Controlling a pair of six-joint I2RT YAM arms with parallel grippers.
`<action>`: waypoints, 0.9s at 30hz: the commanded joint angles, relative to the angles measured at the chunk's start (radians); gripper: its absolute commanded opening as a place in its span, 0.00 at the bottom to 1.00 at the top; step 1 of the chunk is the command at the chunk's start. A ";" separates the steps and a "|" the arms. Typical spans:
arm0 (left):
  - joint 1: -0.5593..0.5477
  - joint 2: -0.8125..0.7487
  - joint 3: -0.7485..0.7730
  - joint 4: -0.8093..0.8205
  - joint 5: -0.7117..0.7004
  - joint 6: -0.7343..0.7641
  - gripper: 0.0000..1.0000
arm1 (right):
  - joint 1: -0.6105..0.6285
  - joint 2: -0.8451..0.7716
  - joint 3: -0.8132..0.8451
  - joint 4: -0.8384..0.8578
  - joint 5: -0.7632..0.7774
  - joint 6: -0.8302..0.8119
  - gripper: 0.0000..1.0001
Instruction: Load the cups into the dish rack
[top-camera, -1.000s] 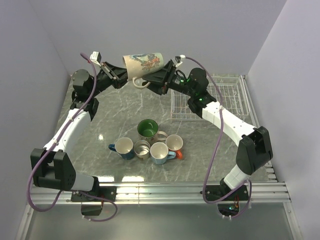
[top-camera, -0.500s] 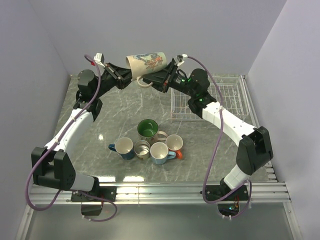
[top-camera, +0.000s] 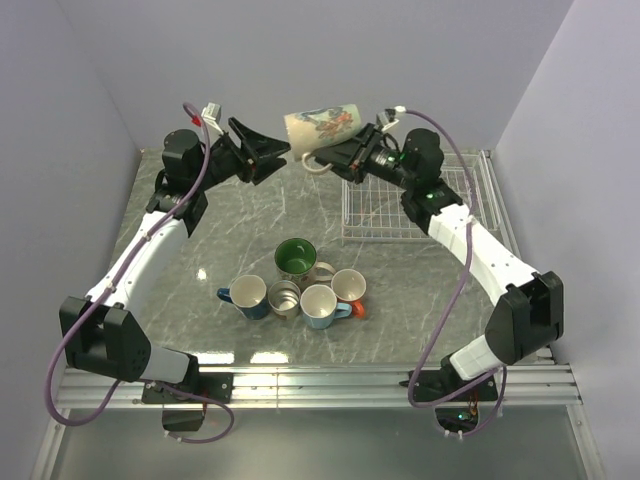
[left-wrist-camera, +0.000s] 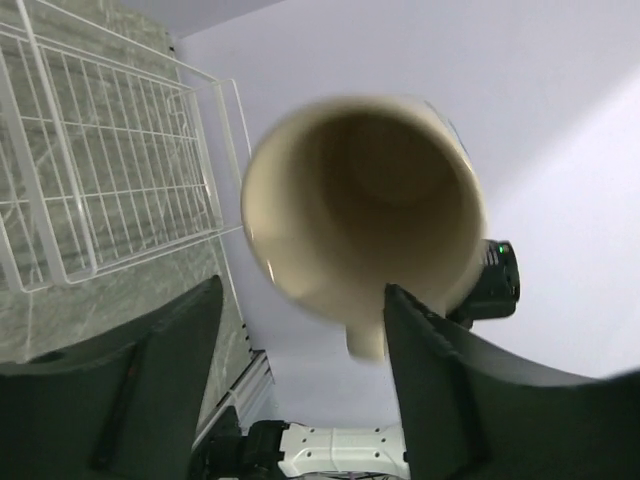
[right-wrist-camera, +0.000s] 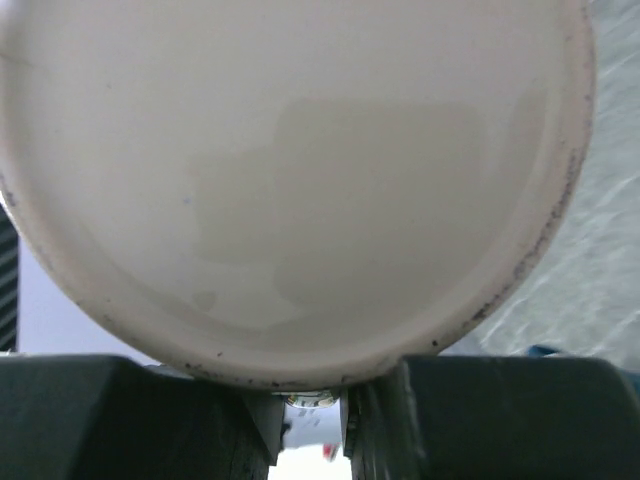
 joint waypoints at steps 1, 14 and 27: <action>0.004 -0.005 0.033 -0.031 0.012 0.054 0.73 | -0.078 -0.079 0.054 0.049 0.036 -0.067 0.00; 0.001 -0.020 0.118 -0.443 -0.124 0.315 0.95 | -0.210 0.065 0.428 -0.687 0.442 -0.628 0.00; -0.021 -0.098 0.105 -0.783 -0.331 0.548 0.94 | -0.080 0.476 0.764 -0.967 0.950 -0.869 0.00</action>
